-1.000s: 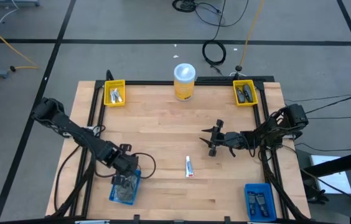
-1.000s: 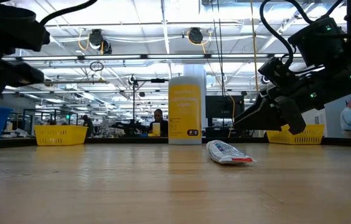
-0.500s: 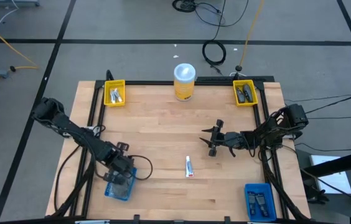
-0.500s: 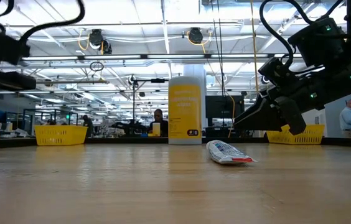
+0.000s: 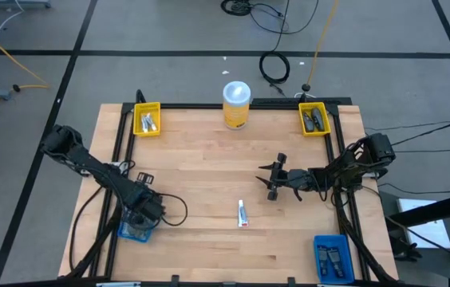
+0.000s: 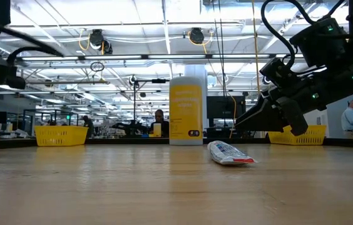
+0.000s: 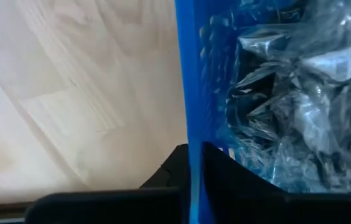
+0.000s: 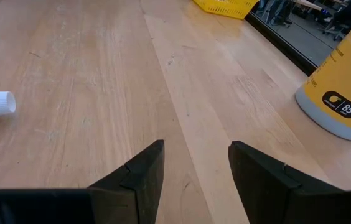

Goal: Pick & Place Travel size toiletries
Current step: Adjust the left blue bin to the middle left of the table

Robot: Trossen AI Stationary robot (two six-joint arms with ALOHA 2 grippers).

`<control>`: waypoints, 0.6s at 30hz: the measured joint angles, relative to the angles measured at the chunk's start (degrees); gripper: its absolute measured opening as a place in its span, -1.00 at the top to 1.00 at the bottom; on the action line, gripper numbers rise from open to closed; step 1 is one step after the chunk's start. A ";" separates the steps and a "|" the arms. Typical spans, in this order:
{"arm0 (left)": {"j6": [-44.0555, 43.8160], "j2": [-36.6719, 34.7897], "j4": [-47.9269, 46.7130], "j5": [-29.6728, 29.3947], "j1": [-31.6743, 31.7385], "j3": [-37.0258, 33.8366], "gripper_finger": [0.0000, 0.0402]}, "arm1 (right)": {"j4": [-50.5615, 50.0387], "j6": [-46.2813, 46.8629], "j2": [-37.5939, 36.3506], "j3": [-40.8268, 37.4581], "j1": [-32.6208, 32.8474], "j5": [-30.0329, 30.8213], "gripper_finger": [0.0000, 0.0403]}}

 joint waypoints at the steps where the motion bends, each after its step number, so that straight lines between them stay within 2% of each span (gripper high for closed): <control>1: -0.65 0.00 0.17 0.00 0.00 -0.65 0.88 | -0.02 0.00 0.00 0.00 -0.01 0.00 0.15; 9: -12.20 -0.16 0.47 0.41 1.42 -5.34 0.86 | -0.04 0.00 0.01 0.01 -0.01 0.00 0.15; 18: -12.72 -5.91 -0.57 2.86 3.81 -4.31 0.67 | -0.04 0.00 0.01 0.02 0.00 0.04 0.15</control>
